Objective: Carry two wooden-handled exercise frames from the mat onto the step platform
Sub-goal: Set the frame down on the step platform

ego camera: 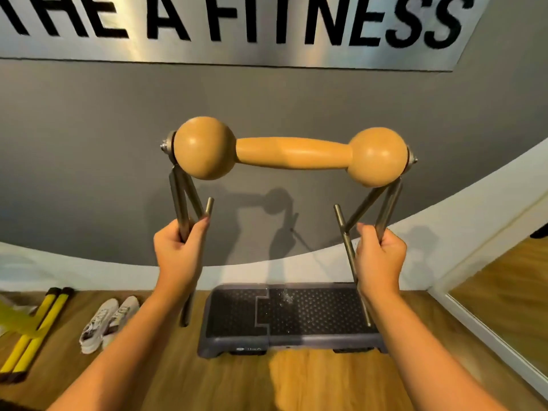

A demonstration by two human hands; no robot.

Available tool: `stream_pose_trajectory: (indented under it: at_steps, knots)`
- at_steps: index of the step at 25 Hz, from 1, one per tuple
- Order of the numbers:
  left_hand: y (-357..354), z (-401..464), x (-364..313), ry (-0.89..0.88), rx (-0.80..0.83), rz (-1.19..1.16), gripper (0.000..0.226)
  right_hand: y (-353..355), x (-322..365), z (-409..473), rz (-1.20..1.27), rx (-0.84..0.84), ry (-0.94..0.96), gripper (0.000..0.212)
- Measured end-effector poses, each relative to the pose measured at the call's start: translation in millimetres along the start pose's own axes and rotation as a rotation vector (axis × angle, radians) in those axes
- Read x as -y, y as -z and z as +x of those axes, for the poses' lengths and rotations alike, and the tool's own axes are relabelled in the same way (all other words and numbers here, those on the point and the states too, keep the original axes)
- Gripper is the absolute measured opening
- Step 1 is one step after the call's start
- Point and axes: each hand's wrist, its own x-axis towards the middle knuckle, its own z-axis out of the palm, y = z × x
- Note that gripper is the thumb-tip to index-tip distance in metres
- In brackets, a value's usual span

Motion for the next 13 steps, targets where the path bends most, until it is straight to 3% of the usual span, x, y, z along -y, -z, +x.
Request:
stream_pose_trajectory:
  at_steps: [13]
  knots:
    - [-37,-8,341,0.252,0.099,-0.148,0.050,-106,-344,31,0.025,0.016,-0.133,0.031]
